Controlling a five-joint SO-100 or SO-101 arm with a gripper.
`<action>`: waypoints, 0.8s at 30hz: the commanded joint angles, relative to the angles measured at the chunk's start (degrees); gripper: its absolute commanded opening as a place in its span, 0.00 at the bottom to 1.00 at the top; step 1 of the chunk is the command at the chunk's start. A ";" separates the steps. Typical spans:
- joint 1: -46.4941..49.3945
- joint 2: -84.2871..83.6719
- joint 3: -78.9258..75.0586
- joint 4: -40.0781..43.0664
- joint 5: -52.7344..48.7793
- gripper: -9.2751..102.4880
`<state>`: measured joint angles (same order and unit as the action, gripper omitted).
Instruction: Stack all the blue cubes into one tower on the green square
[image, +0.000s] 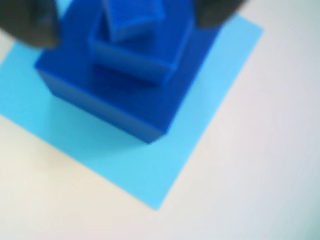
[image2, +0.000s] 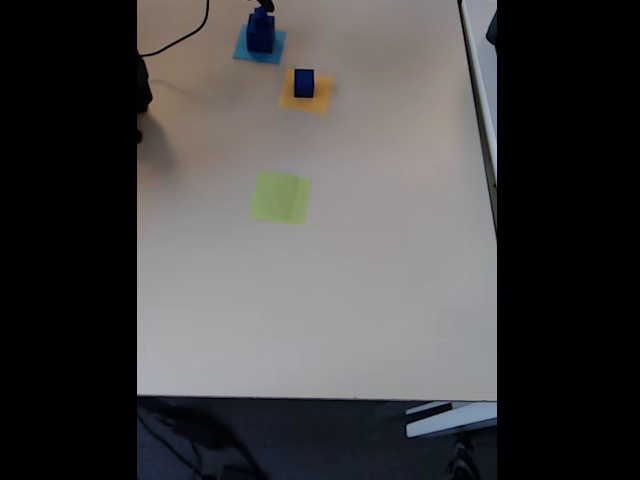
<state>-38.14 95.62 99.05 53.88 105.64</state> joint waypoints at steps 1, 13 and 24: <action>-1.05 0.44 -3.60 -0.26 2.20 0.20; -0.53 0.53 -1.85 -0.35 1.85 0.20; 0.00 0.18 -0.79 -0.44 1.23 0.20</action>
<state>-38.50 94.31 98.61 53.88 107.40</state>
